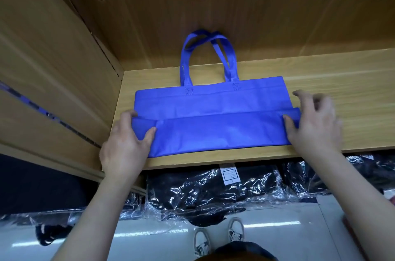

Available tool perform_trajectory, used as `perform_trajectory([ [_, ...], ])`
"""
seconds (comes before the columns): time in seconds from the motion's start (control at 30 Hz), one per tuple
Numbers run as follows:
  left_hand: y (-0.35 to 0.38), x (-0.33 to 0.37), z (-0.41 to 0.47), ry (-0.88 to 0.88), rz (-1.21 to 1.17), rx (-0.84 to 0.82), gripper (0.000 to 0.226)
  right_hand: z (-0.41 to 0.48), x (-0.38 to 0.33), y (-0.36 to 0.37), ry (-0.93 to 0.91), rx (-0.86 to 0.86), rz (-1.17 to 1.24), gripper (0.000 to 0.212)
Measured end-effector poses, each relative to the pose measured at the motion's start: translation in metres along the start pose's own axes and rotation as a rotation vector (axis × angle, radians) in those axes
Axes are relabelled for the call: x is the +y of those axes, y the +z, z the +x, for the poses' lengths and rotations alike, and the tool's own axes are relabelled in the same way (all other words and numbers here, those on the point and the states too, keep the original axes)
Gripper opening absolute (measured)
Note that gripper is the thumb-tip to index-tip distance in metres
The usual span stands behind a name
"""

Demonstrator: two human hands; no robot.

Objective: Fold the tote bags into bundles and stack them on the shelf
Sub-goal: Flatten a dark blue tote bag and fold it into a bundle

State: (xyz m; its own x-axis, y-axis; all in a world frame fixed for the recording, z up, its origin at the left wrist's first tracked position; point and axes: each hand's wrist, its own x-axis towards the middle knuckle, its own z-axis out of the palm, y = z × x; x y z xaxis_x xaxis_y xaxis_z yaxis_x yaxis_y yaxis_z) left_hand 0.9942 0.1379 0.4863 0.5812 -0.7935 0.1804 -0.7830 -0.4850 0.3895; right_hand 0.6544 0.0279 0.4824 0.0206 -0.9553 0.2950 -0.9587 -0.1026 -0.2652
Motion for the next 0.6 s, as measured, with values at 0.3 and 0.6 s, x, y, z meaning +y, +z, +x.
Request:
perform_trajectory([
  [0.3,-0.001,-0.032,-0.004,0.639,0.374,-0.161,0.049,0.003,0.024,-0.001,-0.64,-0.536,-0.093,0.09],
  [0.6,-0.031,-0.031,0.011,0.542,0.248,-0.417,0.063,0.012,0.034,-0.013,-0.598,-0.604,0.085,0.078],
])
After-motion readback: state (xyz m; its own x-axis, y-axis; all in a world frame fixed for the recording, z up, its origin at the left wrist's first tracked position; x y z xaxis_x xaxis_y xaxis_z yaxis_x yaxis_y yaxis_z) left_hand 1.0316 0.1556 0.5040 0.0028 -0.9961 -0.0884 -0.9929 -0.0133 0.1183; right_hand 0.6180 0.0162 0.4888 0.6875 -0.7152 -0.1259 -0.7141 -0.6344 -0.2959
